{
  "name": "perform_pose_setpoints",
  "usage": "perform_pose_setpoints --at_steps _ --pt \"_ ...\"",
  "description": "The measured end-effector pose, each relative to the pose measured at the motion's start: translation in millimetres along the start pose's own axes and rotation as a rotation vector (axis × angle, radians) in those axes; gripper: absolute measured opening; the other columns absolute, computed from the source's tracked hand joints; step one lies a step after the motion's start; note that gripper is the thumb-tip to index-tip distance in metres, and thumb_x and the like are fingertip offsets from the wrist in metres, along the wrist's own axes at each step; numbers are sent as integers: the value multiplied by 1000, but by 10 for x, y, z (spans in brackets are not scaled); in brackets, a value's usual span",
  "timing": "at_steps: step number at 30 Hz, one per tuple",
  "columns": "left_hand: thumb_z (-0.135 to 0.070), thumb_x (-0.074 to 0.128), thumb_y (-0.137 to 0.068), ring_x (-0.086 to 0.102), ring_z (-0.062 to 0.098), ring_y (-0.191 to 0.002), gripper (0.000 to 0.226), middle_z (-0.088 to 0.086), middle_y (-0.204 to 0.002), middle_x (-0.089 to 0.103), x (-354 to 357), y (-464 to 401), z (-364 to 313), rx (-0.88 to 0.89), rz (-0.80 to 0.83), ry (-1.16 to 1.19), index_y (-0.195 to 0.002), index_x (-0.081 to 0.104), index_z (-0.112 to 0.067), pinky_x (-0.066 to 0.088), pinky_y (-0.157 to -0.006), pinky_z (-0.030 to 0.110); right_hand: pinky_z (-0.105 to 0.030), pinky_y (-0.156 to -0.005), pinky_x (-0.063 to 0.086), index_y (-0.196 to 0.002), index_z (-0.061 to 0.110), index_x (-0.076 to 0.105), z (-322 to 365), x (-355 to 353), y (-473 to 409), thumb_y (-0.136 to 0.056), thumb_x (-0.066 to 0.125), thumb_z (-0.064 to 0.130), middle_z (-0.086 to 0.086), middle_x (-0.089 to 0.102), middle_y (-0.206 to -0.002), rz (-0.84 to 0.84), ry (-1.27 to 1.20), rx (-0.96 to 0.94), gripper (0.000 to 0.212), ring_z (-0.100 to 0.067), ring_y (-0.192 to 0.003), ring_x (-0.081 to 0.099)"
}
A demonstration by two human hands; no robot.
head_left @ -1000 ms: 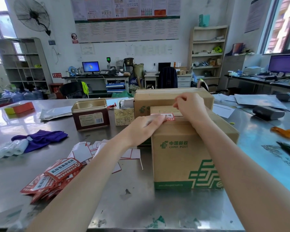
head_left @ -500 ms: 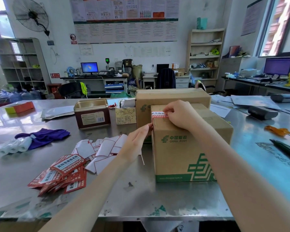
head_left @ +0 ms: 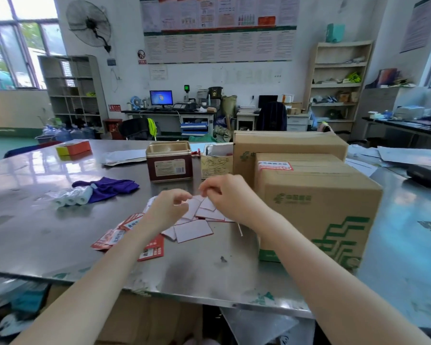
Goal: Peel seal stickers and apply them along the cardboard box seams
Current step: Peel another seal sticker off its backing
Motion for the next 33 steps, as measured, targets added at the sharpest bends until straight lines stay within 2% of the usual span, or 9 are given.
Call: perform_pose_setpoints --at_steps 2,5,9,12,15,22,27,30,33 --pt "-11 59 -87 56 17 -104 27 5 -120 62 -112 27 212 -57 -23 -79 -113 65 -15 44 -93 34 -25 -83 51 -113 12 66 28 220 -62 -95 42 12 -5 68 -110 67 -29 33 30 -15 -89 62" --pt "-23 63 -85 52 22 -117 37 5 -129 56 -242 63 569 -229 -42 -233 -121 59 -19 41 -97 34 -34 -91 50 -112 14 67 -7 511 -154 -94 43 14 -5 68 -112 159 -23 82 29 -19 -97 61" --pt "-43 65 -81 55 23 -110 45 4 -122 61 -354 112 904 -369 19 -515 -120 59 -23 46 -89 35 -27 -83 50 -107 11 69 -130 801 -202 -92 47 12 -5 68 -103 220 -113 168 26 -17 -90 60" --pt "-46 66 -80 56 24 -110 48 4 -121 61 -367 140 1038 -426 80 -493 -119 58 -20 46 -90 35 -24 -77 53 -102 13 69 -249 974 -247 -90 47 12 1 67 -88 257 -180 238 24 -14 -86 64" --pt "-43 69 -78 58 21 -103 42 4 -114 64 -354 141 1094 -430 52 -428 -110 60 -18 46 -83 33 -15 -67 48 -100 12 68 -308 1059 -272 -90 47 11 1 68 -86 284 -203 259 23 -12 -82 65" --pt "-34 70 -79 49 24 -108 38 7 -113 59 -360 116 1061 -341 -121 -579 -112 59 -17 43 -86 34 -20 -76 49 -99 10 67 -396 1076 -271 -92 45 9 -3 67 -89 290 -226 288 23 -16 -86 65" --pt "-14 63 -85 56 18 -95 20 7 -109 62 -369 96 925 -244 -272 -259 -105 58 -12 42 -72 25 -16 -73 49 -101 9 66 -521 1070 -229 -94 43 8 -6 69 -94 263 -257 334 25 -15 -85 65" --pt "-17 64 -86 60 19 -99 26 6 -110 66 -353 57 825 -288 -253 -75 -111 60 -12 47 -80 28 -15 -71 48 -104 11 65 -568 1068 -188 -95 43 10 -7 69 -100 228 -270 340 25 -13 -84 64" --pt "-17 66 -85 59 16 -97 21 4 -107 65 -317 24 767 -312 -230 127 -106 66 -14 47 -87 32 -23 -83 49 -117 16 60 -616 1043 -170 -95 48 19 -5 66 -113 120 -254 334 25 -14 -97 60"
Point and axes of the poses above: each hand's wrist, its own y-axis away from the middle knuckle, its own x-axis out of the palm, z = x × y, the point moved 2 cm from there along -y, towards the middle knuckle
